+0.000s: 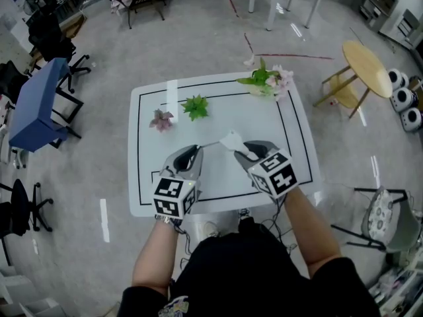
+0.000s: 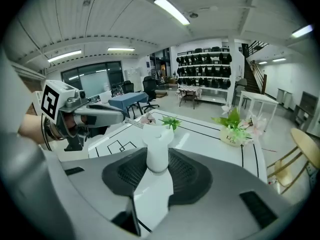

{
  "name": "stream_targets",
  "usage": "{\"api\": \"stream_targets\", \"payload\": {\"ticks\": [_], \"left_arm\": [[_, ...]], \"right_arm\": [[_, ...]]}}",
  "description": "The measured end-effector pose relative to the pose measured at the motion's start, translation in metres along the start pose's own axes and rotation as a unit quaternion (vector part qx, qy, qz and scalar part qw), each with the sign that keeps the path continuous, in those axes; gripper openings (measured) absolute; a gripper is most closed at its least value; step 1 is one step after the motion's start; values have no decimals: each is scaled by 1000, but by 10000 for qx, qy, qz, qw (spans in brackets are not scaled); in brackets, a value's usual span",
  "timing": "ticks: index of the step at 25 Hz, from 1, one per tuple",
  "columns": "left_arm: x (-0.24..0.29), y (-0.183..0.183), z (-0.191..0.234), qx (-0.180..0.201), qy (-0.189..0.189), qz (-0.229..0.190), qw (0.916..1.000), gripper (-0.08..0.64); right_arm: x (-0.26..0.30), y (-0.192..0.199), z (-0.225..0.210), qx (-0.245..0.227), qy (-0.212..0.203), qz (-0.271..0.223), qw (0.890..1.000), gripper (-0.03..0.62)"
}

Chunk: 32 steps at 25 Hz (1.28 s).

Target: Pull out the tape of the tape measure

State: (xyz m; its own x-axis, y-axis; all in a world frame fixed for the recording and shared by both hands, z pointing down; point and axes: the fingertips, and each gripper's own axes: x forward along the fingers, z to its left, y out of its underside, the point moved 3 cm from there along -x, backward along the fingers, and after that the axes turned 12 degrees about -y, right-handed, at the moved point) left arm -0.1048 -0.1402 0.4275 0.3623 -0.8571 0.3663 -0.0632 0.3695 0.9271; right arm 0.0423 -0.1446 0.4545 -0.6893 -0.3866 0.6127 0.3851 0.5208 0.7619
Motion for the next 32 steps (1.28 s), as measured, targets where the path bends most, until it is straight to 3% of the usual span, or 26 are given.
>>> {"api": "stream_targets", "payload": {"ticks": [15, 27, 32], "left_arm": [[-12, 4, 27, -193, -271, 142, 9993, 32], [-15, 13, 66, -466, -693, 306, 9960, 32], [-14, 14, 78, -398, -895, 331, 9946, 32]], "right_arm": [[-18, 19, -16, 339, 378, -18, 9987, 129], [-27, 31, -37, 536, 637, 28, 9965, 129], [-29, 32, -43, 487, 785, 85, 9957, 127]]}}
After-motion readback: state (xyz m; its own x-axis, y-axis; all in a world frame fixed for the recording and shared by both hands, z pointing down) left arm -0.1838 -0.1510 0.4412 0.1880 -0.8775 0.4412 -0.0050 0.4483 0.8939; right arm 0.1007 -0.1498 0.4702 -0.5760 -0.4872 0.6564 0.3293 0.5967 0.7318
